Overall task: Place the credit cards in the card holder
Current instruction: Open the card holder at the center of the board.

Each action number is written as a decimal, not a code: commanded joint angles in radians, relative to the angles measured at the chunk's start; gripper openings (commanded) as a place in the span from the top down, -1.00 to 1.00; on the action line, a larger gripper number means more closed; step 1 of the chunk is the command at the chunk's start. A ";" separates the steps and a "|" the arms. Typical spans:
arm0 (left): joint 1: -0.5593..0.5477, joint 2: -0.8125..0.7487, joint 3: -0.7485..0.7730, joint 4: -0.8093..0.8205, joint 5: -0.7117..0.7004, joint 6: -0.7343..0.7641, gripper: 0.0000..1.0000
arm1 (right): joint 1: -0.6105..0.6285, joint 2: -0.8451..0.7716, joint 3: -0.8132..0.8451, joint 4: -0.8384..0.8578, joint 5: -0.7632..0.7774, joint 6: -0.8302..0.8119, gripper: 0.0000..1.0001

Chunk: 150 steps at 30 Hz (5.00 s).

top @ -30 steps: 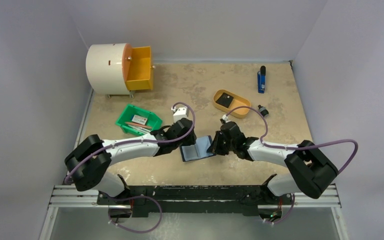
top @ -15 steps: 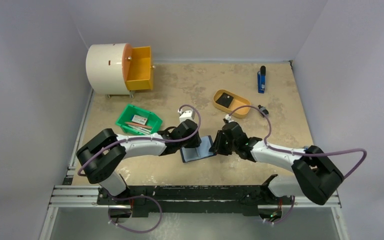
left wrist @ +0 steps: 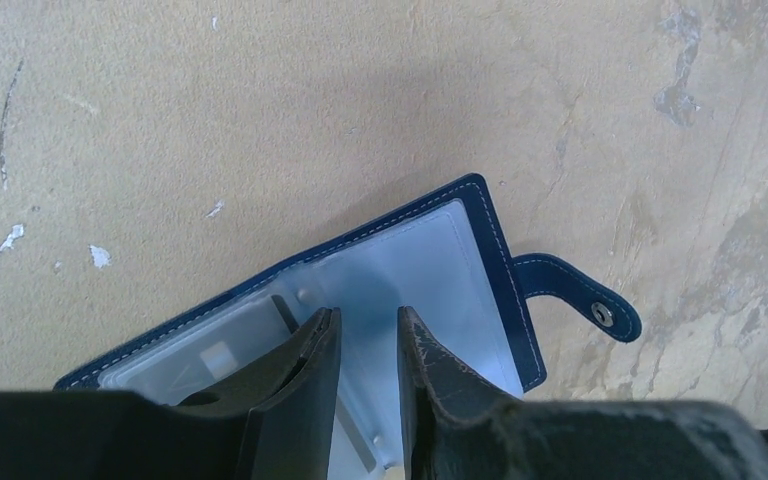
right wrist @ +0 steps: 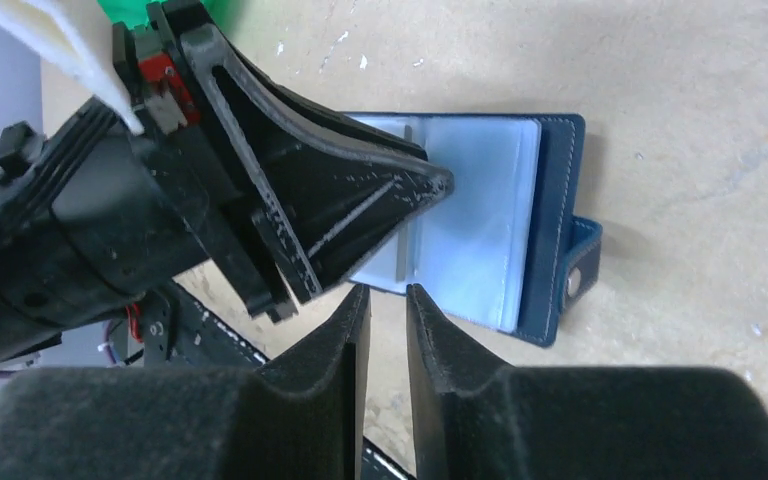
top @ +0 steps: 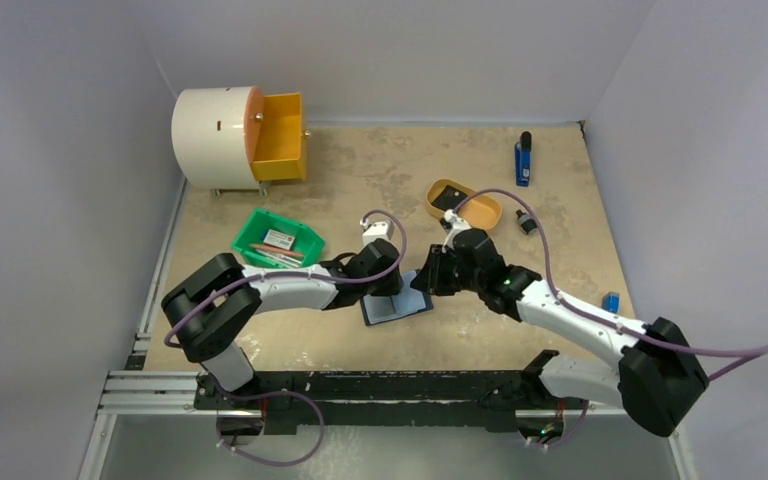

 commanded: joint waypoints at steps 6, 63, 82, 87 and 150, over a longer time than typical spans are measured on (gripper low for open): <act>-0.002 0.049 0.069 0.057 0.010 0.024 0.48 | -0.002 0.194 0.012 0.136 -0.052 -0.004 0.65; -0.005 -0.050 0.021 -0.158 -0.062 -0.044 0.05 | -0.001 0.343 -0.101 0.201 0.048 0.062 0.73; -0.006 -0.044 0.045 -0.102 -0.018 -0.029 0.12 | -0.001 0.343 -0.102 0.191 0.037 0.060 0.73; -0.005 -0.073 0.051 -0.085 -0.010 -0.021 0.13 | -0.001 0.344 -0.099 0.191 0.037 0.059 0.73; -0.005 -0.360 -0.005 -0.249 -0.294 0.023 0.18 | -0.002 0.161 0.044 -0.027 0.089 0.020 0.47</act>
